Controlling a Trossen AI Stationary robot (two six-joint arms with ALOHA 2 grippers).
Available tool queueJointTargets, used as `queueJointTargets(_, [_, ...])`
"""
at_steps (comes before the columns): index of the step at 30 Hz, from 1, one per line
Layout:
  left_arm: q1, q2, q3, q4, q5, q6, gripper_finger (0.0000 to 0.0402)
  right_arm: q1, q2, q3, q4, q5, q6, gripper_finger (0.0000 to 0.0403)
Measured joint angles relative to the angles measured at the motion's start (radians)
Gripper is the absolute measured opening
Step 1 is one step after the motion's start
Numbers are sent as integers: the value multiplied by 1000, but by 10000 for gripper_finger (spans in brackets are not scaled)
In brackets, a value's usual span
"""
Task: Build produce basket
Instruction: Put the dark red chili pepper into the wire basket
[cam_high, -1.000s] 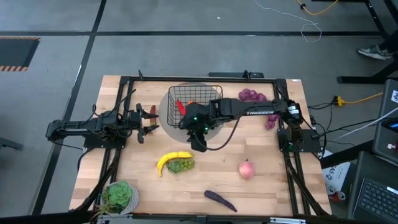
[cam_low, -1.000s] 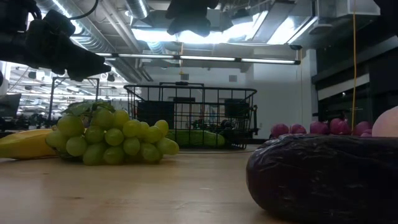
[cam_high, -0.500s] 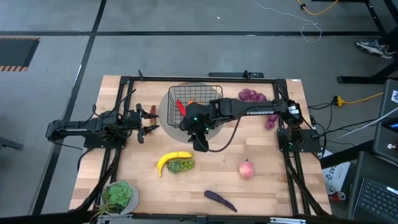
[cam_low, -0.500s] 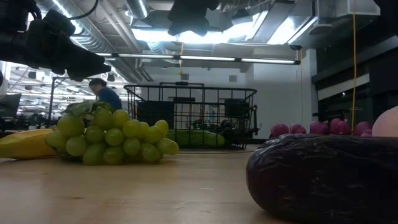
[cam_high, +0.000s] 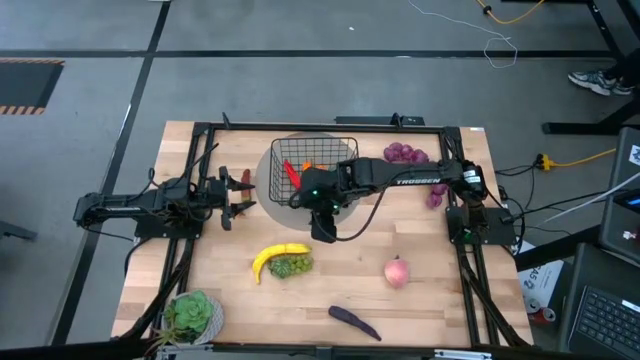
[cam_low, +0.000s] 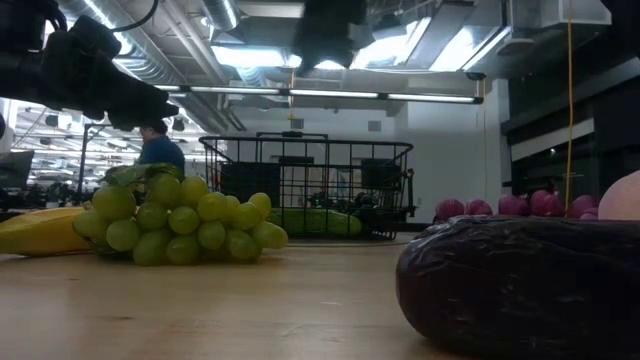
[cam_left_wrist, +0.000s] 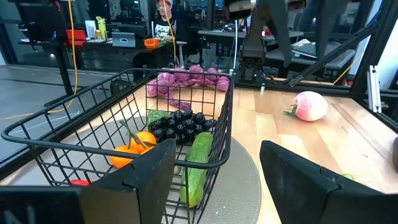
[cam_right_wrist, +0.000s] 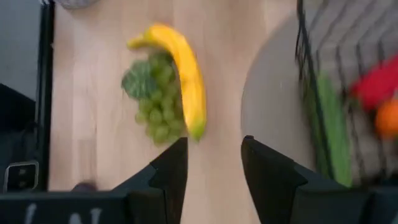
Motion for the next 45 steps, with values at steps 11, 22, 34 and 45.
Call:
queueJointTargets(11, [0,0,0,77,-23,-29,230,14,0,0,-514,171,259,149])
queueJointTargets(22, [0,0,0,76,-41,-55,230,122,-9,0,-560,295,300,149])
queueJointTargets(34, [0,0,13,130,-176,74,230,144,-9,0,-506,452,584,149])
queueJointTargets(45, [0,72,402,-370,-529,-70,230,75,-8,0,-294,504,579,149])
